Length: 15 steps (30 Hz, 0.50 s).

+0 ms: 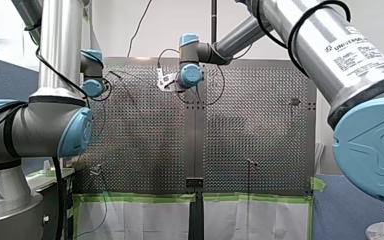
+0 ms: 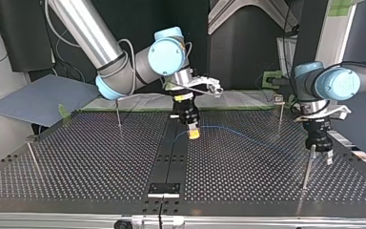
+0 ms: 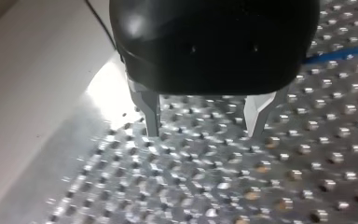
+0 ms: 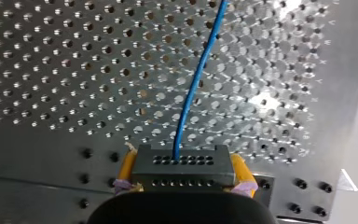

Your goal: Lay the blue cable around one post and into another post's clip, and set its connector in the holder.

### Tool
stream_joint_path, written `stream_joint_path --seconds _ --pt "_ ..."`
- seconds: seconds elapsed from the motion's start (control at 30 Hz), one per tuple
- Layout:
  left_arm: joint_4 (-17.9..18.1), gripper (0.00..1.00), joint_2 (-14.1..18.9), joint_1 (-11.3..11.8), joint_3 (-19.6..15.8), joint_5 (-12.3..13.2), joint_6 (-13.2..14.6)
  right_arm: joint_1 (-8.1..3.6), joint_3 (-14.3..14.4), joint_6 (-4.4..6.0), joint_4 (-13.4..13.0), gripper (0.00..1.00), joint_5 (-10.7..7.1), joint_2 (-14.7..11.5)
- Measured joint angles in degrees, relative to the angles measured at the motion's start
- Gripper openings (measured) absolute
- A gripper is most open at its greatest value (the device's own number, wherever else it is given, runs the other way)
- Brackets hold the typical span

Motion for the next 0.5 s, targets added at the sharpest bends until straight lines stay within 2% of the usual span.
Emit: stream_joint_path --seconds 0.17,0.5 --pt "0.06 0.90 -0.40 -0.11 0.00 0.03 -0.32 -0.37 2.24 0.19 -1.26 0.00 0.19 -0.02" --pt "-0.01 0.90 -1.00 -0.03 -0.02 -0.75 -0.49 -1.70 7.06 1.65 -5.89 0.00 1.08 -0.10"
